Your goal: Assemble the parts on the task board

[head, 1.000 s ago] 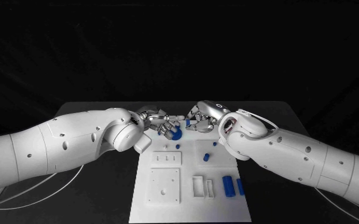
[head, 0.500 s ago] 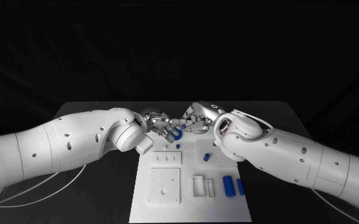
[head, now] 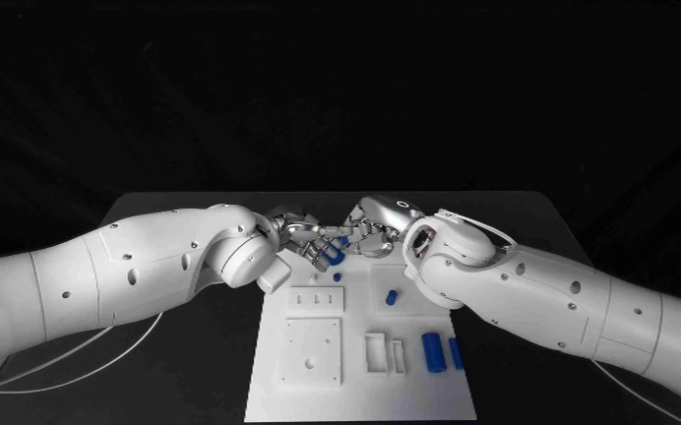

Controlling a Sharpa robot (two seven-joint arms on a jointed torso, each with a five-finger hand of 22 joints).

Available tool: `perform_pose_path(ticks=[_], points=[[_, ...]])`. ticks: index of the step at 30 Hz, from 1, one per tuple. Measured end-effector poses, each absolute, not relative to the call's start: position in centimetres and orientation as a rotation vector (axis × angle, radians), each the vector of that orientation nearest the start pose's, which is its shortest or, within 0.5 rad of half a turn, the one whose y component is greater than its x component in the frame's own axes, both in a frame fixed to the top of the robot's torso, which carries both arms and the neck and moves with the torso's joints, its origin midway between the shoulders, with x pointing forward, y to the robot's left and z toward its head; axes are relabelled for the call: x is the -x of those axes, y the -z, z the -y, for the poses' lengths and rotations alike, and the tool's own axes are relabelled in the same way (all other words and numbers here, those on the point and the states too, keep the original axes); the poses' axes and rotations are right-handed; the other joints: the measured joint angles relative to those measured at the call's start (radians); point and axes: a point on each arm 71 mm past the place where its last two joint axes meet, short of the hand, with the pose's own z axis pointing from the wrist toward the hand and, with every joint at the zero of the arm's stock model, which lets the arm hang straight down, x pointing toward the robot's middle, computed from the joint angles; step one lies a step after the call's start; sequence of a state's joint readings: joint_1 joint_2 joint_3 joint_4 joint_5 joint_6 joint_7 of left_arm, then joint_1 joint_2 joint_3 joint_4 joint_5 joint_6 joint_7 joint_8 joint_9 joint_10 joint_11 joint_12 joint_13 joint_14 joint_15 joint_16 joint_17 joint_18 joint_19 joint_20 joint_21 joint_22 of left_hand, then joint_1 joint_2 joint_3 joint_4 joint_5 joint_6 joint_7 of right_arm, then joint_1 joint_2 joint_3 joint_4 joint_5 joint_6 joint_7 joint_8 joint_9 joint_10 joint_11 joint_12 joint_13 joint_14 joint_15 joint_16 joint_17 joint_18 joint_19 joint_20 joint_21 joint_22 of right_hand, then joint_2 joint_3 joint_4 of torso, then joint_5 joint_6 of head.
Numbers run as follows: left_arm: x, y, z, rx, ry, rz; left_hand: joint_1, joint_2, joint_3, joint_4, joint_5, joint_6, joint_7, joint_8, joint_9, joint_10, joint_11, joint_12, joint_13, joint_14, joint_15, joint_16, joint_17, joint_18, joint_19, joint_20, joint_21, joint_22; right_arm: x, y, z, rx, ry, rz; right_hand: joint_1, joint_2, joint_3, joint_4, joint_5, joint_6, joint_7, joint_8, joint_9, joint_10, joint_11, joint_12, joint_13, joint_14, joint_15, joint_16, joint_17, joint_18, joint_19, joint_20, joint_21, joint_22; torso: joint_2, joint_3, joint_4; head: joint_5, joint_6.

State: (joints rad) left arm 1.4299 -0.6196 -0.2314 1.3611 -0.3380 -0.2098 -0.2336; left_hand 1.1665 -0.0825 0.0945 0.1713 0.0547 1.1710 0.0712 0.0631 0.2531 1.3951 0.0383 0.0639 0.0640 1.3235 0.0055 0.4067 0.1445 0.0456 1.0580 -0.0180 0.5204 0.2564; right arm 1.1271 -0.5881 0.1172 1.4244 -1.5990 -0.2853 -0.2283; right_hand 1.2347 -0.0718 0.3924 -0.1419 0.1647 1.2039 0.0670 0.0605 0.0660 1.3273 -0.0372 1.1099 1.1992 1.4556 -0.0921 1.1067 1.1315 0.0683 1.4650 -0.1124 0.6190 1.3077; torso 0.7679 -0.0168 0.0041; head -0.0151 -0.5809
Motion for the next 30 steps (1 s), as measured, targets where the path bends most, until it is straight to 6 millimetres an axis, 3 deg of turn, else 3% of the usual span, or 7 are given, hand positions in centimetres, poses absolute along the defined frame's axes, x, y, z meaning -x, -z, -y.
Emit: perform_pose_path(ticks=[2,6,10,11,15,20,30], points=[[-52.39,17.4,-14.7,0.788,0.981,-2.07,0.0,0.0,-0.003,-0.003,0.0,0.011,-0.005,0.004,0.047,0.011,-0.01,0.0,0.001,0.004,-0.004,0.016,0.01,-0.009,0.004,-0.004,0.0,0.003,-50.25,16.69,10.3,0.173,-0.681,-1.588,0.0,0.0,0.0,0.0,0.0,0.0,0.0,0.0,0.0,0.0,0.0,0.0,0.0,0.0,0.0,0.0,0.0,0.0,0.0,0.0,0.0,0.0,0.0,0.0,0.0004,0.0,0.0],[-52.4,17.47,-14.78,0.793,0.963,-2.068,-0.002,-0.002,-0.008,-0.014,0.0,0.026,-0.02,0.029,0.224,0.035,-0.022,0.005,0.002,0.0,-0.012,0.059,0.04,-0.016,0.007,-0.007,0.016,0.018,-50.14,16.63,10.12,0.177,-0.686,-1.588,-0.004,-0.004,0.0,0.0,0.0,0.0,0.0,0.0,0.0,0.0,0.0,0.0,0.0,0.0,0.0,0.0,0.0,0.0,0.0,0.0,0.0,0.0,0.0,0.0,0.0009,0.001,0.0],[-52.36,17.6,-14.86,0.789,0.942,-2.071,-0.035,-0.011,-0.006,-0.013,0.0,0.001,-0.051,0.106,0.503,0.069,-0.039,0.043,0.01,-0.011,-0.033,0.162,0.108,-0.016,0.005,-0.028,0.059,0.051,-50.05,16.52,9.97,0.18,-0.691,-1.586,-0.004,-0.004,0.0,0.0,0.0,0.0,0.0,-0.001,0.001,0.0,0.0,0.0,0.0,0.0,0.0,0.0,0.0,0.0,0.0,0.0,0.0,0.0,0.001,0.0003,0.0009,0.001,0.0],[-52.34,17.63,-14.86,0.786,0.938,-2.072,-0.041,-0.01,-0.003,-0.009,0.0,-0.011,-0.054,0.131,0.557,0.072,-0.042,0.057,0.013,-0.018,-0.04,0.196,0.13,-0.026,0.002,-0.033,0.074,0.063,-50.03,16.49,9.94,0.181,-0.692,-1.585,-0.004,-0.004,0.0,0.0,0.0,0.0,0.0,-0.001,0.001,0.0,0.0,0.0,0.0,0.0,0.0,0.0,0.0,0.0,0.0,0.0,0.0,0.0,0.001,0.0005,0.0009,0.001,0.0],[-52.28,17.68,-14.83,0.773,0.921,-2.079,-0.051,-0.021,0.014,0.007,0.0,-0.032,-0.062,0.176,0.671,0.071,-0.05,0.111,0.023,-0.059,-0.048,0.302,0.192,-0.031,-0.022,-0.047,0.131,0.111,-49.96,16.44,9.84,0.183,-0.697,-1.583,-0.004,-0.003,-0.002,0.002,0.0,0.0,0.0,-0.003,0.008,0.0,0.0,0.0,0.0,0.0,0.0,0.0,0.0,0.0,0.0,0.0,0.0,0.0,0.001,0.0005,0.0009,0.002,-0.002],[-52.27,17.63,-14.78,0.754,0.905,-2.085,-0.056,-0.026,0.019,0.027,0.0,-0.031,-0.063,0.181,0.708,0.071,-0.05,0.139,0.024,-0.068,-0.05,0.336,0.201,-0.031,-0.041,-0.046,0.159,0.142,-49.9,16.48,9.8,0.184,-0.698,-1.584,-0.002,-0.002,-0.003,0.003,-0.001,0.0,0.0,0.001,0.011,0.0,0.0,0.0,0.001,0.003,-0.003,0.0,0.0,0.0,0.0,0.0,0.0,0.0,0.002,0.0011,0.0009,0.001,-0.005],[-52.28,17.58,-14.6,0.733,0.892,-2.091,-0.058,-0.027,0.02,0.036,0.0,-0.026,-0.061,0.149,0.688,0.068,-0.053,0.14,0.02,-0.072,-0.046,0.336,0.188,-0.031,-0.047,-0.043,0.159,0.15,-49.87,16.67,9.72,0.187,-0.695,-1.594,0.007,-0.001,-0.003,0.002,-0.002,0.0,0.0,0.0,0.011,-0.001,0.002,0.0,0.001,0.003,-0.002,0.0,0.0,0.0,0.0,0.0,0.0,0.0,0.001,0.0015,0.0001,-0.001,-0.006]])
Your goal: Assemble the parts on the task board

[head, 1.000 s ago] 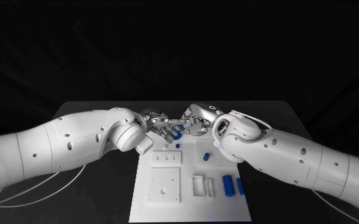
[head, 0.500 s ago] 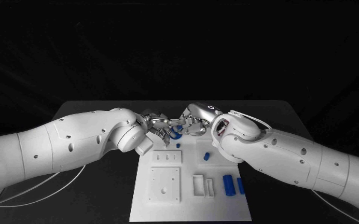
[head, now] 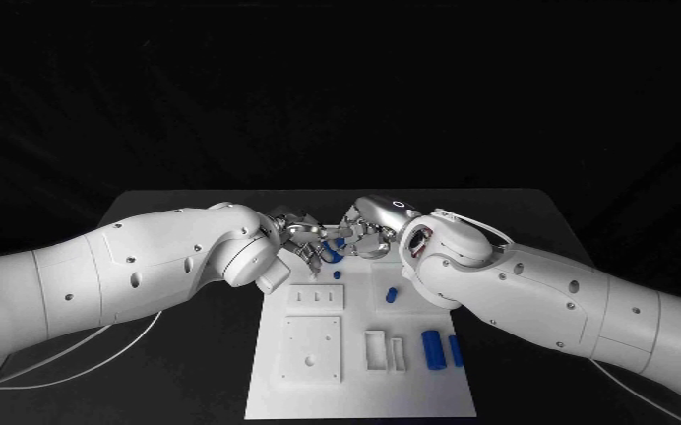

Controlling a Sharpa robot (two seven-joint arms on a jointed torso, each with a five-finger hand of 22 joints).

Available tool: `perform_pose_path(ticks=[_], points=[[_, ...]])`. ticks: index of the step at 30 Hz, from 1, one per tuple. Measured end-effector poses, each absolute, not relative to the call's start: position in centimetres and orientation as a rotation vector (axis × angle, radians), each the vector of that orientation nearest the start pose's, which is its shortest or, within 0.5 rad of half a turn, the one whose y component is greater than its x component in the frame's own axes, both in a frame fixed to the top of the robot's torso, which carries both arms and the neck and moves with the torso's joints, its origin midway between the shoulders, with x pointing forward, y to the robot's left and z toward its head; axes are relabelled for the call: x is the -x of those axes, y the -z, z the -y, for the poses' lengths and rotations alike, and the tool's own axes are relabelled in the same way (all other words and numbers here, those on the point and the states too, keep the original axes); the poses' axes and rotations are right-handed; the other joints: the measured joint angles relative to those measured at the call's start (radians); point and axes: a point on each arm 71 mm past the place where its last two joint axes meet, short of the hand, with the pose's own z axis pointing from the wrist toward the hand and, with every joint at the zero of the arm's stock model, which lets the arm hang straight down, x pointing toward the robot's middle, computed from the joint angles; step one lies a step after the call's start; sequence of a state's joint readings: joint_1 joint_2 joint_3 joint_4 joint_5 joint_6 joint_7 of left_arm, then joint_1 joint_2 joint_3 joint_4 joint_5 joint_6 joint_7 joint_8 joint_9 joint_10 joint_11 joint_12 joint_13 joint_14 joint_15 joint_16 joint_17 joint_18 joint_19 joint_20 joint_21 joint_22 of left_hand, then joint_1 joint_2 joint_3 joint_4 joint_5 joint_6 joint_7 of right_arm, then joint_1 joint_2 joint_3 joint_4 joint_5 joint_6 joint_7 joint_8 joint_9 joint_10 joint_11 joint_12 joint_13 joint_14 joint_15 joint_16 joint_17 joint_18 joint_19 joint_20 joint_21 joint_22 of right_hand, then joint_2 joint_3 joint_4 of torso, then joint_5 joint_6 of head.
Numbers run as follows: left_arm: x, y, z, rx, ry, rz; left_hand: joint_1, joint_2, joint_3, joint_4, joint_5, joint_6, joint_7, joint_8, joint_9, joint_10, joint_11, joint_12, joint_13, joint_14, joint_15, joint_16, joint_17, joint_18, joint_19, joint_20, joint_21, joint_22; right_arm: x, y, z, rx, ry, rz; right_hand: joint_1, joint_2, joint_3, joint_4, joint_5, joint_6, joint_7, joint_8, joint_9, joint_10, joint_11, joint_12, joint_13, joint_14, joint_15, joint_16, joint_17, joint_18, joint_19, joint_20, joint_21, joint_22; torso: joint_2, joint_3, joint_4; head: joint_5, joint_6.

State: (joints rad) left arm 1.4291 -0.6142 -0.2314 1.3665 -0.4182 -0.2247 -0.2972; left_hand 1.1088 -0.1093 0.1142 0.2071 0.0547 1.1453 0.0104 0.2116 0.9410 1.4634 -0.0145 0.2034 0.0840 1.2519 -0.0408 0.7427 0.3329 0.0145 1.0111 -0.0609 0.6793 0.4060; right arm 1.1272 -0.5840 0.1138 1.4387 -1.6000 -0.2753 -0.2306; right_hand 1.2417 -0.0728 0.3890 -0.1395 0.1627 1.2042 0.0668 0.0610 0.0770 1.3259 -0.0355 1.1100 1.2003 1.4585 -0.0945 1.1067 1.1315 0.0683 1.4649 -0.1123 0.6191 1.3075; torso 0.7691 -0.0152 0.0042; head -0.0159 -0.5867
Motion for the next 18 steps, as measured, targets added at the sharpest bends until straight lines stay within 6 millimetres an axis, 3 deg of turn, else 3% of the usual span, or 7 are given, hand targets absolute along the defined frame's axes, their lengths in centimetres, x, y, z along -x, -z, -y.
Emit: perform_pose_path(ticks=[11,18], points=[[-52.28,17.63,-14.51,0.722,0.881,-2.099,-0.001,0.028,-0.014,-0.028,0.0,0.004,0.004,-0.026,-0.015,-0.001,0.001,0.0,-0.002,-0.006,0.001,0.0,-0.008,0.0,-0.004,0.004,0.0,0.005,-49.82,16.98,9.65,0.193,-0.688,-1.608,0.003,-0.003,0.0,0.0,0.0,0.0,0.0,-0.001,-0.001,0.0,0.0,0.0,0.0,0.0,0.0,0.0,0.0,0.0,0.0,0.0,0.0,0.0,0.0,-0.0004,-0.0002,-0.002,-0.001],[-52.33,17.68,-14.49,0.706,0.856,-2.114,-0.001,0.028,-0.007,-0.021,0.0,0.016,0.016,-0.096,-0.069,-0.016,0.009,-0.01,-0.006,-0.015,0.008,-0.019,-0.024,0.0,-0.009,0.009,-0.016,-0.001,-49.67,17.03,9.56,0.194,-0.69,-1.61,0.001,0.0,-0.001,-0.001,0.008,0.0,0.0,-0.002,-0.001,0.0,0.0,0.0,0.0,0.0,0.0,0.0,0.0,0.0,0.0,0.0,0.0,0.0,0.0,-0.0004,0.0004,-0.002,-0.003]])
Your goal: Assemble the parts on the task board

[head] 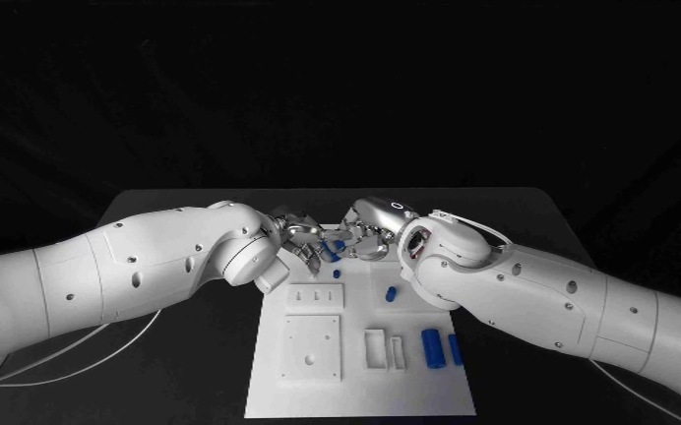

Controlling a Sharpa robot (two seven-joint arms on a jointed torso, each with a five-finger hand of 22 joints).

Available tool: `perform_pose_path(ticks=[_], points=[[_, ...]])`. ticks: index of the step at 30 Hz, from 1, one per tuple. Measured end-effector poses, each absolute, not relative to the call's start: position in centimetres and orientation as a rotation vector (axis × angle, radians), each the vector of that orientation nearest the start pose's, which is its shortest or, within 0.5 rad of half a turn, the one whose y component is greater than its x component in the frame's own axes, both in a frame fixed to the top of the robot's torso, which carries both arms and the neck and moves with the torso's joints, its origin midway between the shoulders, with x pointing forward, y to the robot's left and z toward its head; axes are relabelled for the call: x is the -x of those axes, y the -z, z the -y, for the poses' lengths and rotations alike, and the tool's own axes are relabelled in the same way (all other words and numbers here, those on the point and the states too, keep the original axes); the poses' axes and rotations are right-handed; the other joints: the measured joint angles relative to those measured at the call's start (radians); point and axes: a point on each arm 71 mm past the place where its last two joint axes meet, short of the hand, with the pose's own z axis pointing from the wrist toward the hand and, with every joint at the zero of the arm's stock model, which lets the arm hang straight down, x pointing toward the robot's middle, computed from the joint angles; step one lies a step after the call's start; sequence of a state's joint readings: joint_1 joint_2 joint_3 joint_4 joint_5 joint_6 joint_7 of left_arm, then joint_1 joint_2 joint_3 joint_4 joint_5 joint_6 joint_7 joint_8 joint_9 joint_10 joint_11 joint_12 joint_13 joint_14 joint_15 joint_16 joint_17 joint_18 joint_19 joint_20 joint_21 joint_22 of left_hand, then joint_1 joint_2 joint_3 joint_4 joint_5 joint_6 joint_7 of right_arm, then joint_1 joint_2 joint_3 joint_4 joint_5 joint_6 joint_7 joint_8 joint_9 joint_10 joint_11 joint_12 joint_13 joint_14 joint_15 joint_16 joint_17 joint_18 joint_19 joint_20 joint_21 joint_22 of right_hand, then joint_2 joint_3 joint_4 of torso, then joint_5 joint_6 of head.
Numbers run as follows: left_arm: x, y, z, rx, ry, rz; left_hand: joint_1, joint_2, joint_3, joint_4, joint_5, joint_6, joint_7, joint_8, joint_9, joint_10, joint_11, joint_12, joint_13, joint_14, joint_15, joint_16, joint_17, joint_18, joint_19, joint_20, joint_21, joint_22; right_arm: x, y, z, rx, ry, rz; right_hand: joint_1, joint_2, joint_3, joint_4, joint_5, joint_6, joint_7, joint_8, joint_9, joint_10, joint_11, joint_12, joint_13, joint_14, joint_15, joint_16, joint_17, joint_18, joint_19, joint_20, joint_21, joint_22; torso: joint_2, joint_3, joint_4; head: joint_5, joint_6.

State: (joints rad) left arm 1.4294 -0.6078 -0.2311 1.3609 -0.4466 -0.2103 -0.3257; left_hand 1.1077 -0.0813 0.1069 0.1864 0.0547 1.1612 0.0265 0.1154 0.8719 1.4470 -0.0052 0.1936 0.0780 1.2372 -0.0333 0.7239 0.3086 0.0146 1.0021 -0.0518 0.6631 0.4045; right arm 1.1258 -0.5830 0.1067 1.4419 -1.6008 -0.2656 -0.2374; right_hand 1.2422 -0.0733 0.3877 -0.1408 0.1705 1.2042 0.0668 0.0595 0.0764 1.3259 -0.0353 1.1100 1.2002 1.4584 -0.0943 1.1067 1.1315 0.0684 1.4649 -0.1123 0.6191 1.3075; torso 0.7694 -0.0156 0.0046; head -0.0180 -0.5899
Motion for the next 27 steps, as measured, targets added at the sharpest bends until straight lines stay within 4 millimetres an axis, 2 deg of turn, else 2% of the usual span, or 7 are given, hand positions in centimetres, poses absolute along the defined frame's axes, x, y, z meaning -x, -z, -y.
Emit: perform_pose_path(ticks=[4,18,19,22,23,27], points=[[-52.38,17.74,-14.49,0.701,0.837,-2.121,0.0,0.0,0.0,0.0,0.0,0.008,0.0,-0.015,-0.016,0.0,0.0,0.0,0.0,0.0,0.0,0.0,-0.002,0.0,0.0,0.0,-0.007,-0.001,-49.59,17.01,9.47,0.196,-0.692,-1.611,0.0,0.0,0.0,0.0,0.0,0.0,0.0,-0.002,0.0,0.0,0.0,0.0,0.001,0.0,0.0,0.0,0.0,0.0,0.0,0.0,0.0,0.0,0.0,-0.0001,-0.0005,0.0,-0.001],[-52.4,17.82,-14.45,0.681,0.788,-2.136,0.0,0.0,0.003,0.003,0.0,0.014,0.0,-0.031,-0.043,-0.004,0.004,-0.005,0.0,0.0,0.0,-0.005,-0.006,0.0,0.0,0.0,-0.013,-0.002,-49.5,17.12,9.29,0.198,-0.688,-1.619,0.0,0.0,-0.004,0.001,0.0,0.0,0.0,0.001,0.0,0.002,0.002,0.0,0.001,0.001,0.001,0.0,0.0,0.0,0.0,0.0,0.0,0.0,0.0,0.0003,-0.0002,-0.001,-0.003],[-52.4,17.82,-14.45,0.681,0.786,-2.136,0.004,0.008,-0.003,-0.003,0.0,0.014,0.0,-0.031,-0.044,-0.004,0.004,-0.005,0.0,0.0,0.0,-0.005,-0.006,0.0,0.0,0.0,-0.015,-0.002,-49.5,17.14,9.26,0.199,-0.687,-1.62,0.0,0.0,-0.004,0.001,0.0,0.0,0.0,0.001,0.0,0.002,0.002,0.0,0.001,0.001,0.001,0.0,0.0,0.0,0.0,0.0,0.0,0.0,0.0,0.0003,-0.0001,-0.001,-0.003],[-52.38,17.82,-14.42,0.68,0.785,-2.137,0.016,0.051,-0.022,-0.048,0.003,0.017,-0.003,-0.031,-0.046,-0.004,0.004,-0.005,-0.001,0.0,0.0,-0.005,-0.006,0.0,0.0,0.0,-0.015,-0.002,-49.51,17.21,9.19,0.2,-0.685,-1.623,0.0,0.0,-0.004,0.001,0.0,0.0,0.0,0.001,0.0,0.002,0.002,0.0,0.001,0.001,0.001,0.0,0.0,0.0,0.0,0.0,0.0,0.0,0.0,0.0003,0.0,-0.002,-0.003],[-52.37,17.82,-14.4,0.679,0.785,-2.138,0.025,0.069,-0.03,-0.072,0.012,0.017,-0.002,-0.032,-0.049,-0.004,0.004,-0.01,-0.002,0.0,0.0,-0.005,-0.006,0.0,0.0,0.0,-0.015,-0.001,-49.52,17.26,9.18,0.201,-0.684,-1.625,0.0,0.0,-0.004,0.001,0.0,0.0,0.0,0.001,0.0,0.002,0.002,0.0,0.001,0.001,0.001,0.0,0.0,0.0,0.0,0.0,0.0,0.0,0.0,0.0003,0.0,-0.002,-0.003],[-52.32,17.8,-14.27,0.676,0.788,-2.14,0.057,0.102,-0.029,-0.121,0.068,0.016,0.002,-0.043,-0.064,-0.004,0.004,-0.018,-0.005,-0.001,0.001,-0.004,-0.006,0.0,0.0,0.0,-0.015,0.001,-49.51,17.41,9.13,0.203,-0.681,-1.631,0.0,0.0,-0.004,0.001,0.0,0.0,0.0,0.001,0.0,0.002,0.002,0.0,0.001,0.001,0.001,0.0,0.0,0.0,0.0,0.0,0.0,0.0,0.0,0.0004,0.0003,-0.003,-0.003]])
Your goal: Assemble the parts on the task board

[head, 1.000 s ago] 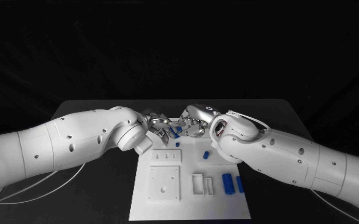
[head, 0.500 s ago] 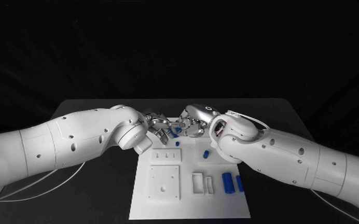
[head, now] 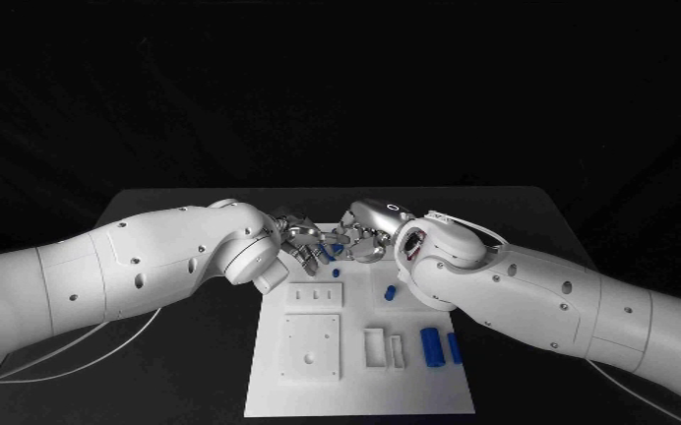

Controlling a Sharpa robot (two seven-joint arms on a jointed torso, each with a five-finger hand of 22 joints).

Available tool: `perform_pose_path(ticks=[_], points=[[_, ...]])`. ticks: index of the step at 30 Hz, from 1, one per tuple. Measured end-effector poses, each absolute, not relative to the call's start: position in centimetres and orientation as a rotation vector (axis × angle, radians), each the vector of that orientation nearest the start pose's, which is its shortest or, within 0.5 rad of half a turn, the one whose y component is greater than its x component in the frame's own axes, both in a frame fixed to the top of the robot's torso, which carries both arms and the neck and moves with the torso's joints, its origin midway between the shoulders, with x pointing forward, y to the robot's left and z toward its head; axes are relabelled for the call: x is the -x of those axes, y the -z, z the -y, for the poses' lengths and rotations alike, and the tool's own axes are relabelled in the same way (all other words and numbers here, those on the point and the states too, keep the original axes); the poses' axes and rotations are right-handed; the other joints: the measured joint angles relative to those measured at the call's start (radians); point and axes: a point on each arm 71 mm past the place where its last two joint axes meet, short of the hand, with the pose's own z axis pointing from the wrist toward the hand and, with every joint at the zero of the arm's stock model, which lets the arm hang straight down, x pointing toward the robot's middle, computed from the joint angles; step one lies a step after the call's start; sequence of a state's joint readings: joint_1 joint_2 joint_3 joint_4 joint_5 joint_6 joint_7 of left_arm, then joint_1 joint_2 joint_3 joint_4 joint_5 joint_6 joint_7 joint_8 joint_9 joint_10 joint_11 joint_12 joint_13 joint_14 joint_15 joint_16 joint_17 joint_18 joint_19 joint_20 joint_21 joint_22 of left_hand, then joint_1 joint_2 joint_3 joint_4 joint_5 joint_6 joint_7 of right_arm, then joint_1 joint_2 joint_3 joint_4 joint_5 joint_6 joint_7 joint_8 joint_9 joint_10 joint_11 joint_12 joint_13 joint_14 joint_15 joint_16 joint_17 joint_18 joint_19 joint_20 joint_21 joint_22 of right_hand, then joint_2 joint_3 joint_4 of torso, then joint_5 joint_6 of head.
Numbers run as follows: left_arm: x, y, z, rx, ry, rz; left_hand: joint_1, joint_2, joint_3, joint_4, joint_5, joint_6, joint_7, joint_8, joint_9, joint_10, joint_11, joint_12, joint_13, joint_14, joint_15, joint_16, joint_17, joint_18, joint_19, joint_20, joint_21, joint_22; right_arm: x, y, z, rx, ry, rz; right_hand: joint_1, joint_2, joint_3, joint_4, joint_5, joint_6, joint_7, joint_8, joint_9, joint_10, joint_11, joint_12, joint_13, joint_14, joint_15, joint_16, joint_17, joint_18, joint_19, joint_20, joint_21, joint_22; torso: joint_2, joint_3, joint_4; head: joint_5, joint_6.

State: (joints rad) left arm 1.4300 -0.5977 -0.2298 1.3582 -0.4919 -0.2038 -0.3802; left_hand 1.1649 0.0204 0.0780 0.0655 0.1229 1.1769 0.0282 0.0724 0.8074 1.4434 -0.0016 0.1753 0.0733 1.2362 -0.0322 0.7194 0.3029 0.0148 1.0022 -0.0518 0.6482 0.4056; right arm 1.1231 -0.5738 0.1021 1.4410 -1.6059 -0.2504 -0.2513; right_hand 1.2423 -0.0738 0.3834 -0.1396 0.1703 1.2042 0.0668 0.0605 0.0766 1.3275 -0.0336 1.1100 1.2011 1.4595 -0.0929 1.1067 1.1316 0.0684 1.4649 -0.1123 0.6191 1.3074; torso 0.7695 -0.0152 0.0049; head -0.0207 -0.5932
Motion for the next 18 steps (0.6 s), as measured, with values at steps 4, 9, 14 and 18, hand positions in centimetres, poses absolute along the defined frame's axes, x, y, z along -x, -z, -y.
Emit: perform_pose_path(ticks=[4,9,14,18], points=[[-52.27,17.77,-14.19,0.671,0.793,-2.144,0.025,0.009,-0.002,-0.011,0.113,-0.009,-0.005,-0.01,-0.028,0.0,0.0,-0.015,-0.003,-0.003,0.003,-0.005,-0.002,0.0,0.0,0.0,0.0,0.002,-49.5,17.48,9.09,0.204,-0.68,-1.634,0.0,0.0,-0.001,-0.001,0.0,0.0,0.0,0.0,0.0,0.0,0.0,0.0,0.0,0.0,0.0,0.0,0.0,0.0,0.0,0.0,0.0,0.0,0.0,-0.0004,0.0,-0.001,-0.002],[-52.24,17.79,-14.13,0.664,0.798,-2.152,0.025,0.009,0.015,0.006,0.219,-0.023,0.0,-0.006,-0.056,0.0,0.0,-0.036,-0.004,-0.009,0.009,-0.018,-0.008,0.0,-0.014,0.003,0.0,0.011,-49.49,17.54,9.04,0.206,-0.678,-1.637,0.0,0.0,-0.001,-0.001,-0.001,0.0,0.0,-0.001,0.0,0.0,0.0,0.0,0.0,0.0,0.0,0.0,0.0,0.0,0.0,0.0,0.0,0.0,0.0,-0.0004,-0.0001,-0.001,-0.004],[-52.23,17.81,-14.1,0.658,0.801,-2.159,0.018,0.016,0.022,0.013,0.278,-0.03,0.002,-0.004,-0.065,0.0,0.0,-0.044,-0.004,-0.009,0.009,-0.019,-0.01,0.0,-0.023,0.005,0.012,0.025,-49.48,17.59,9.0,0.208,-0.678,-1.639,0.0,0.0,-0.001,-0.001,-0.001,0.0,0.0,-0.003,0.0,0.0,0.0,0.0,0.0,0.0,0.0,0.0,0.0,0.0,0.0,0.0,0.0,0.0,0.001,-0.0004,-0.0002,0.0,-0.005],[-52.23,17.83,-14.13,0.655,0.802,-2.164,0.01,0.023,0.037,0.024,0.188,-0.03,0.01,-0.003,-0.065,0.0,0.0,-0.052,-0.006,-0.013,0.005,-0.023,-0.01,0.0,-0.034,-0.002,0.028,0.041,-49.49,17.63,9.02,0.208,-0.677,-1.64,-0.001,-0.002,-0.001,-0.001,-0.001,0.0,0.0,-0.003,0.0,0.0,0.0,0.0,0.0,0.0,0.0,0.0,0.0,0.0,0.0,0.0,0.0,0.0,0.001,-0.0001,-0.0003,0.0,-0.006]])
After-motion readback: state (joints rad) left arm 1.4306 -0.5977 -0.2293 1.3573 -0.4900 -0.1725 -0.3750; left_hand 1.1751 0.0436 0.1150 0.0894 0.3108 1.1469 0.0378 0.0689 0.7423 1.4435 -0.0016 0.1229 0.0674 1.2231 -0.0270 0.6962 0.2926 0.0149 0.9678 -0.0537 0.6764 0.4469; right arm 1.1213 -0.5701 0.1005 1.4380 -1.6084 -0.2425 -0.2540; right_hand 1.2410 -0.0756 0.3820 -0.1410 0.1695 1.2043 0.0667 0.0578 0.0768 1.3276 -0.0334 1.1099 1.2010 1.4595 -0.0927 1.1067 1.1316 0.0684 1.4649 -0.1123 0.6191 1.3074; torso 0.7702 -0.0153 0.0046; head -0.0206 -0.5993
